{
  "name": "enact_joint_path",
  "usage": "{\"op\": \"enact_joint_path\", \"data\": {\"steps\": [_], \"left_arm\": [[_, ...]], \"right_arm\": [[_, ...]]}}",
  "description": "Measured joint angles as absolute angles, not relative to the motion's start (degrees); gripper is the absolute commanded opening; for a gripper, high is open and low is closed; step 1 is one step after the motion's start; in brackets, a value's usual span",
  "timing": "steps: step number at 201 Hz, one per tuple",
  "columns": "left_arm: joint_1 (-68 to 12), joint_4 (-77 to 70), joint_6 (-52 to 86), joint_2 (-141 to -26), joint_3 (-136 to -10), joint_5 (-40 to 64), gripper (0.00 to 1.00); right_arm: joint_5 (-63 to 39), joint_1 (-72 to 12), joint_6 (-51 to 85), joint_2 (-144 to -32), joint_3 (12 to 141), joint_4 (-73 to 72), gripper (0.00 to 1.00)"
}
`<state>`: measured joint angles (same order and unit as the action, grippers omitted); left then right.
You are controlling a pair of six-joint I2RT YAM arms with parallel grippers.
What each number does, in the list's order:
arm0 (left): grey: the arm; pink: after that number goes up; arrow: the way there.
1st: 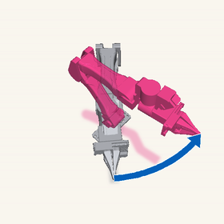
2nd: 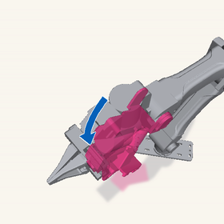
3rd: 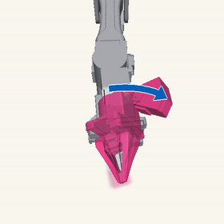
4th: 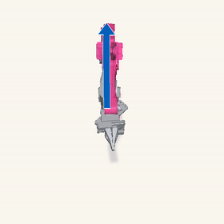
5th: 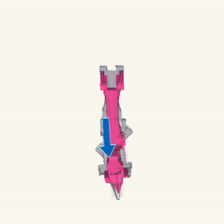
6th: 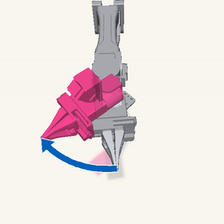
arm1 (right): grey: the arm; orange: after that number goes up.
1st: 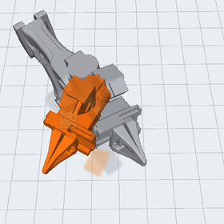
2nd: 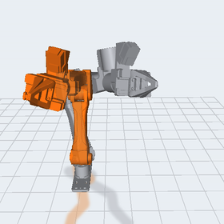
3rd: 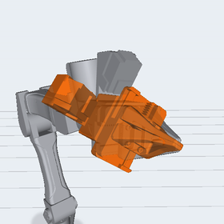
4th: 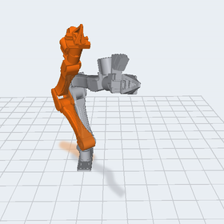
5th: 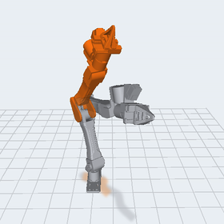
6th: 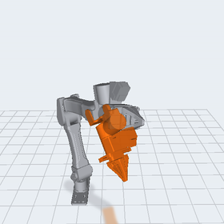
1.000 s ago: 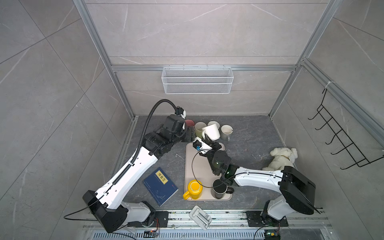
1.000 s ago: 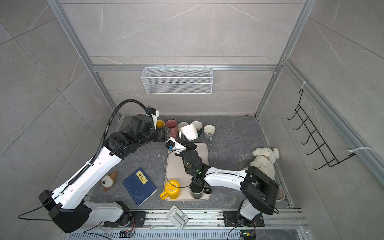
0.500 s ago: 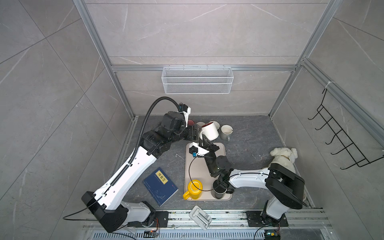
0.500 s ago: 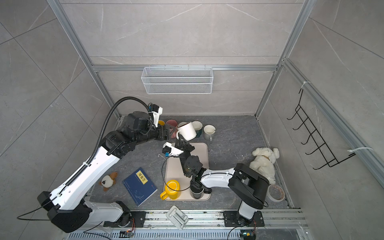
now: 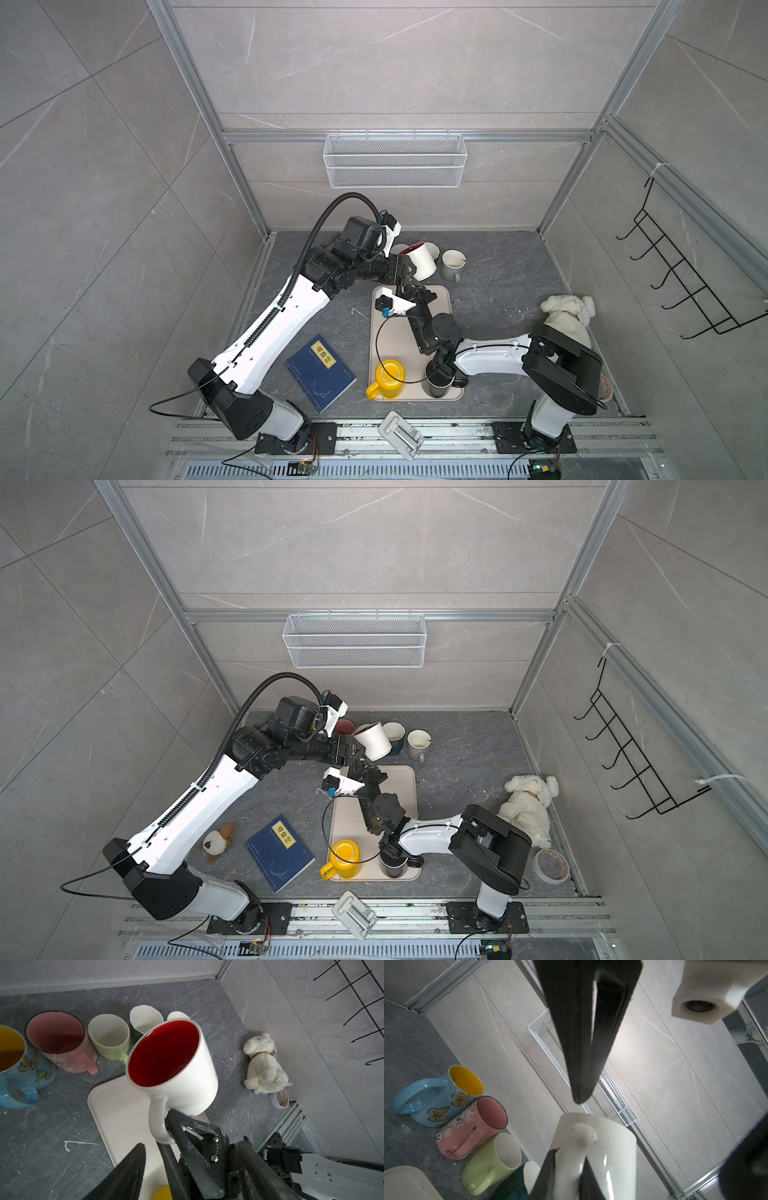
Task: Turn the mug right side up
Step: Place the mug at the middle-left of the table.
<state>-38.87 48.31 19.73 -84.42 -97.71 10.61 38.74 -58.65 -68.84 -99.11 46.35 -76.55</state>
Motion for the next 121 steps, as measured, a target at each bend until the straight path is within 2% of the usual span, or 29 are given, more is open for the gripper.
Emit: {"op": "enact_joint_path", "data": {"steps": [121], "left_arm": [[-34.9,45.8,24.7,-86.4,-94.5,11.6,0.60]], "right_arm": [[37.6,-58.9,-68.8,-99.1,46.4,-76.6,0.00]]}}
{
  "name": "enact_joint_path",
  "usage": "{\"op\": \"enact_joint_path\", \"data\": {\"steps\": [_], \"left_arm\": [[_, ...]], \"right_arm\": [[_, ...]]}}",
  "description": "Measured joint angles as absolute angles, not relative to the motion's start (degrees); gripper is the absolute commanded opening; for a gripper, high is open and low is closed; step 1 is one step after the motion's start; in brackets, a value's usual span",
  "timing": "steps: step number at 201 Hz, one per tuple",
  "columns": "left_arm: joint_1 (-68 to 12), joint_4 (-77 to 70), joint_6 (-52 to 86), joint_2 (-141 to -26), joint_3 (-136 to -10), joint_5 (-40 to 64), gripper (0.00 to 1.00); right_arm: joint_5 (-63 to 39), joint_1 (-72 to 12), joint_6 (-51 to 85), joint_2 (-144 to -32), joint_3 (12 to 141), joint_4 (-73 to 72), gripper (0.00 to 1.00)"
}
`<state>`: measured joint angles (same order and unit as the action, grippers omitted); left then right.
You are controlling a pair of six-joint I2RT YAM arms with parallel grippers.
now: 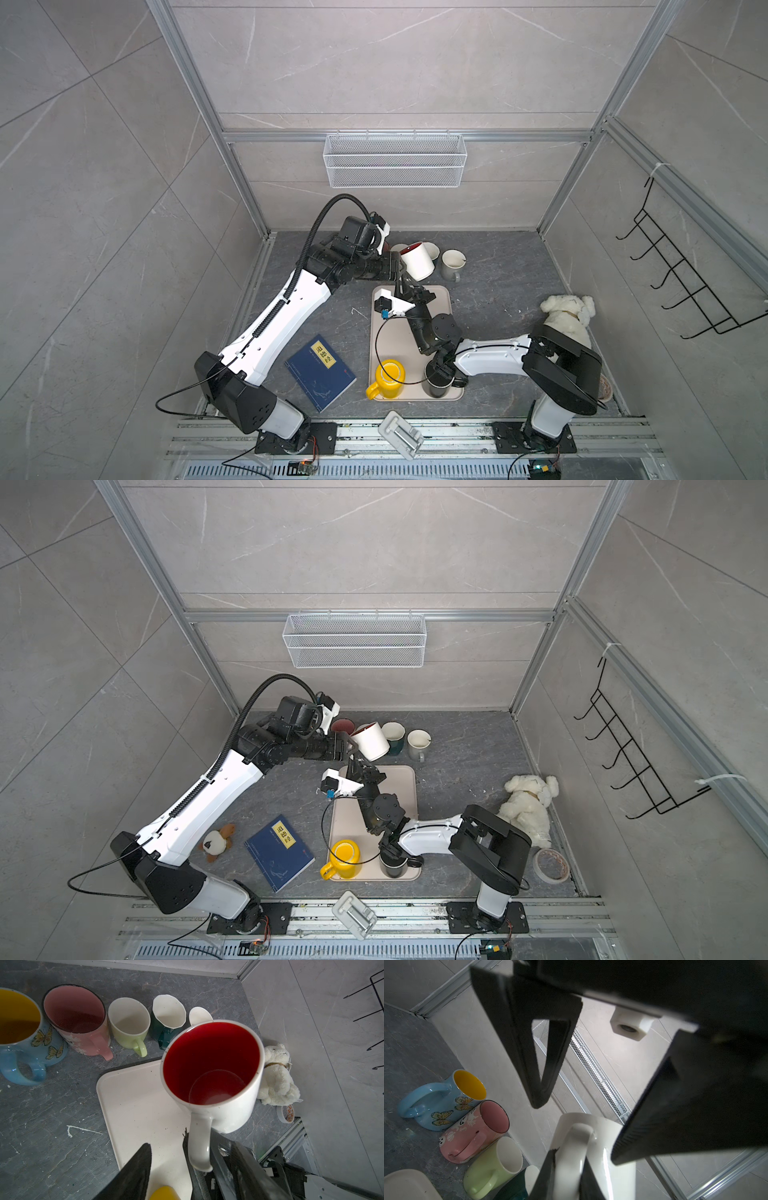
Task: Turn the mug right side up
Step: Place the mug at the middle-left of the table.
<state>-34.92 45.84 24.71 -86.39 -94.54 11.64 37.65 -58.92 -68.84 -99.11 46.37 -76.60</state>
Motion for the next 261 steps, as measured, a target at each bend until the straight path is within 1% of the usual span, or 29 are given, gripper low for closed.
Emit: {"op": "enact_joint_path", "data": {"steps": [27,53,82,119,155,178,246,261], "left_arm": [[-34.8,45.6,25.5,-87.2,-94.5,12.8,0.57],[-34.8,45.1,26.0,-87.6,-94.5,13.7,0.50],[-34.8,44.7,26.4,-87.7,-94.5,14.1,0.45],[-34.8,44.7,26.9,-88.2,-94.5,15.0,0.35],[-34.7,44.2,27.5,-88.5,-94.5,16.3,0.16],[-34.3,43.5,27.1,-88.5,-94.3,17.1,0.00],[-34.1,40.1,27.3,-87.5,-91.3,18.3,0.00],[-34.0,38.9,27.6,-86.8,-90.1,17.8,0.00]], "right_arm": [[37.5,-58.9,-68.8,-99.1,46.4,-76.6,0.00],[37.5,-58.9,-68.8,-99.1,46.4,-76.6,0.00],[37.2,-58.9,-68.8,-99.1,46.4,-76.6,0.00],[37.1,-59.2,-68.8,-99.1,46.4,-76.6,0.00],[37.7,-59.2,-68.6,-99.1,46.4,-76.3,0.00],[38.1,-59.1,-68.1,-99.1,46.4,-76.7,0.00],[38.9,-59.1,-67.9,-99.1,46.4,-76.1,0.00],[38.8,-59.2,-67.9,-99.1,46.4,-75.8,0.09]]}}
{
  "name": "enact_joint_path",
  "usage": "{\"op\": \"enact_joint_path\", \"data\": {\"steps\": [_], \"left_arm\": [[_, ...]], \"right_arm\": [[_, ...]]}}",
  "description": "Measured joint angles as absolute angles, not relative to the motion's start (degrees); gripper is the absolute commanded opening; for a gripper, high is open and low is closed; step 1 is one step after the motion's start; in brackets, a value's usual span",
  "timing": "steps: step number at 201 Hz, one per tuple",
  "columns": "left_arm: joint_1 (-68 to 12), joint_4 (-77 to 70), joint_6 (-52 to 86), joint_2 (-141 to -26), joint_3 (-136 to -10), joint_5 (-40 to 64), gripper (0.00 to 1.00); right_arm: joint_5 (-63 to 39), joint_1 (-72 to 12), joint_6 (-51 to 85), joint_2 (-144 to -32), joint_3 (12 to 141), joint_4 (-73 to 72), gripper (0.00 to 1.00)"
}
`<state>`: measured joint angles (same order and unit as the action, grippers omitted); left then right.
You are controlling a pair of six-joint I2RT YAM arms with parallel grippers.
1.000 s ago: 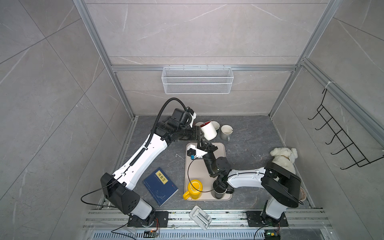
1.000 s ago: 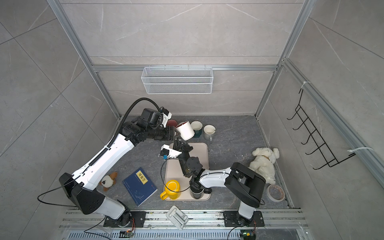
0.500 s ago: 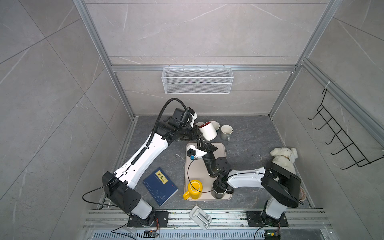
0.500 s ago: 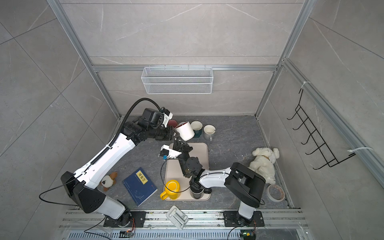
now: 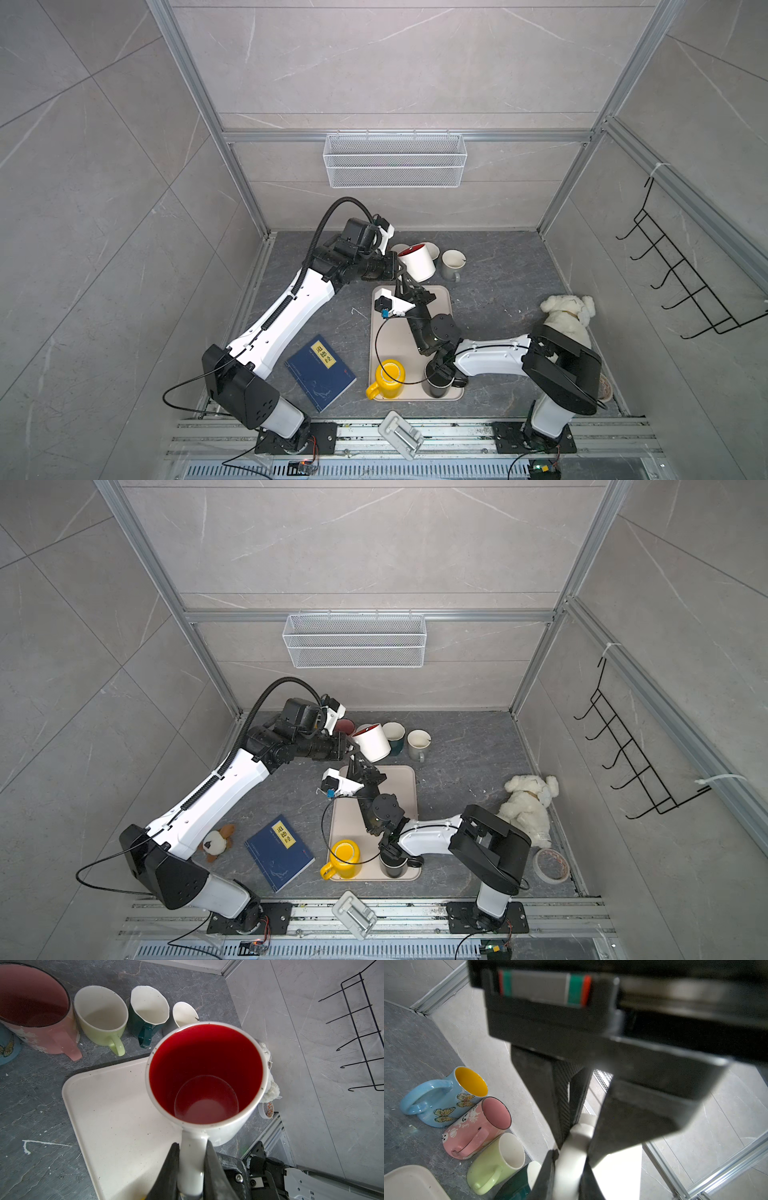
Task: Turn the mug right side up
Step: Place the mug at the middle-left of the table.
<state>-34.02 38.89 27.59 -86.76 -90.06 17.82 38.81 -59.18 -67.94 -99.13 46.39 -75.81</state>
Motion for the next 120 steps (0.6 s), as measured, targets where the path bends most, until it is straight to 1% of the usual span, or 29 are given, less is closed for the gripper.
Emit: {"op": "enact_joint_path", "data": {"steps": [31,50,120], "left_arm": [[-34.0,37.6,28.3,-85.6,-88.4,16.4,0.00],[-34.2,37.1,29.1,-85.3,-87.8,15.1,0.00],[-34.2,36.2,30.0,-85.1,-86.6,13.3,0.00]], "right_arm": [[38.8,-59.4,-68.1,-99.1,46.4,-75.3,0.29],[38.6,-59.6,-68.8,-99.1,46.3,-74.1,0.36],[38.7,-60.4,-69.1,-99.1,46.1,-72.7,0.39]]}}
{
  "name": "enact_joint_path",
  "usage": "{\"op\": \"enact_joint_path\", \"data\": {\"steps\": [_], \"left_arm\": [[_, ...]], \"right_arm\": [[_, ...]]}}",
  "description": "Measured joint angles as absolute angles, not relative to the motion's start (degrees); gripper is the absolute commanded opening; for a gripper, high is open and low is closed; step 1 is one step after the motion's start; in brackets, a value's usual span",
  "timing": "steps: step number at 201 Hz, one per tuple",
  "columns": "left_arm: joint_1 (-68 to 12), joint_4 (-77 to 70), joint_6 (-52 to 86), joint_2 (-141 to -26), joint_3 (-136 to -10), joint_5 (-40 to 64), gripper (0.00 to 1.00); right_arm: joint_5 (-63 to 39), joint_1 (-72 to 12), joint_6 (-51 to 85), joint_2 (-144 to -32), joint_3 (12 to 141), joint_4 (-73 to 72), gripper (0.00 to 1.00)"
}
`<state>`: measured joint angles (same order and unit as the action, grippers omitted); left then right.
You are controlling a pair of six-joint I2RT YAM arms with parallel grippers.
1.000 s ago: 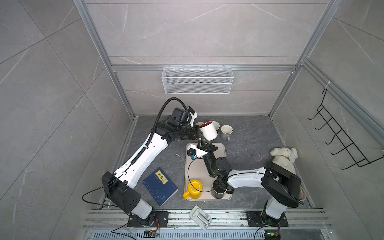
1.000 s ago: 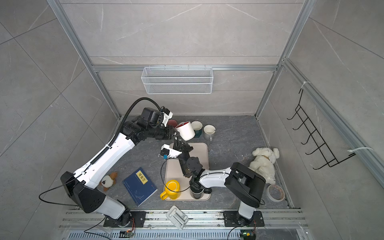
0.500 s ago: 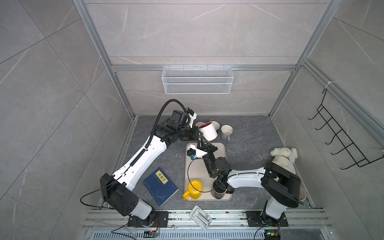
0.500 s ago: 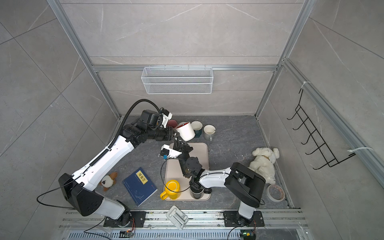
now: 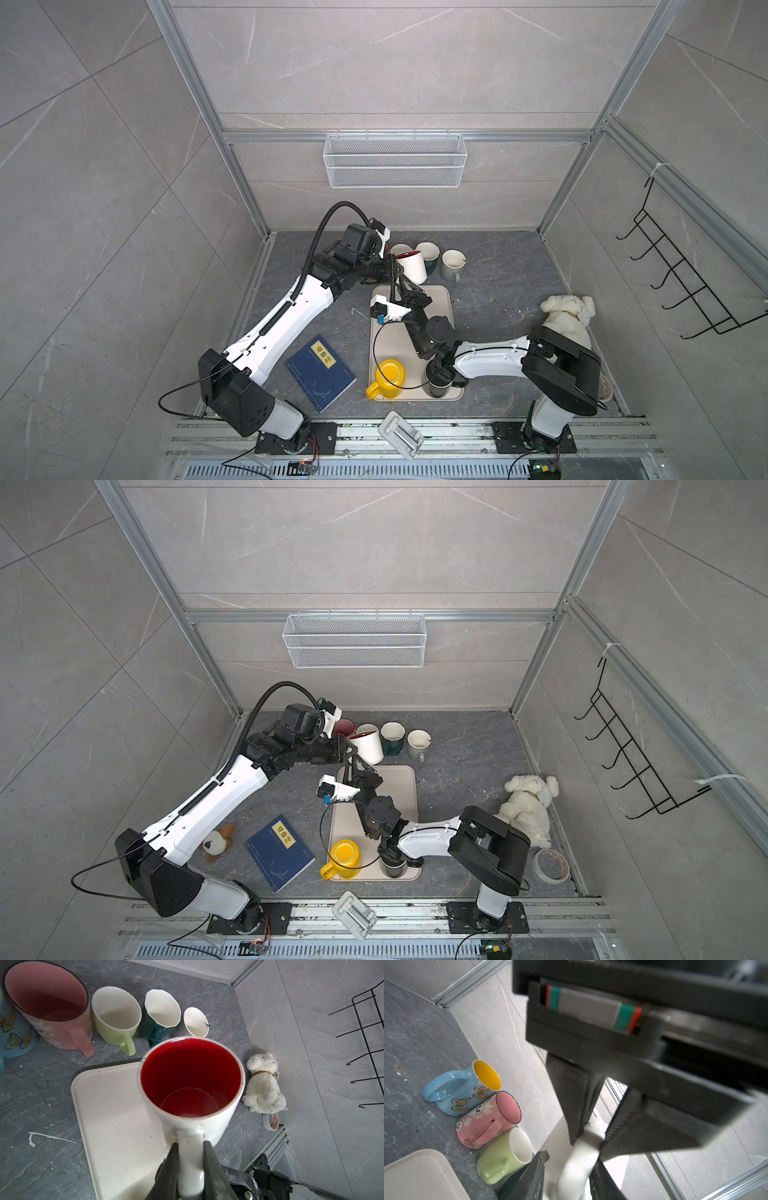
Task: Turn the mug right side up
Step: Place the mug at the middle-left of the table.
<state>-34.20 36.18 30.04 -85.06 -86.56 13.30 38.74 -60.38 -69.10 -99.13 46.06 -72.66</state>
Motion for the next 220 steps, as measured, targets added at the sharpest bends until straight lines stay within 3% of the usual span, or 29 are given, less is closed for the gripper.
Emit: {"op": "enact_joint_path", "data": {"steps": [142,220], "left_arm": [[-34.1,35.3,30.9,-85.1,-84.4,10.9,0.00],[-29.3,38.7,30.3,-85.1,-83.2,4.8,0.00]], "right_arm": [[40.5,-61.3,-67.9,-98.4,44.3,-72.8,0.42],[45.1,-61.2,-60.9,-86.8,41.6,-64.6,0.49]]}}
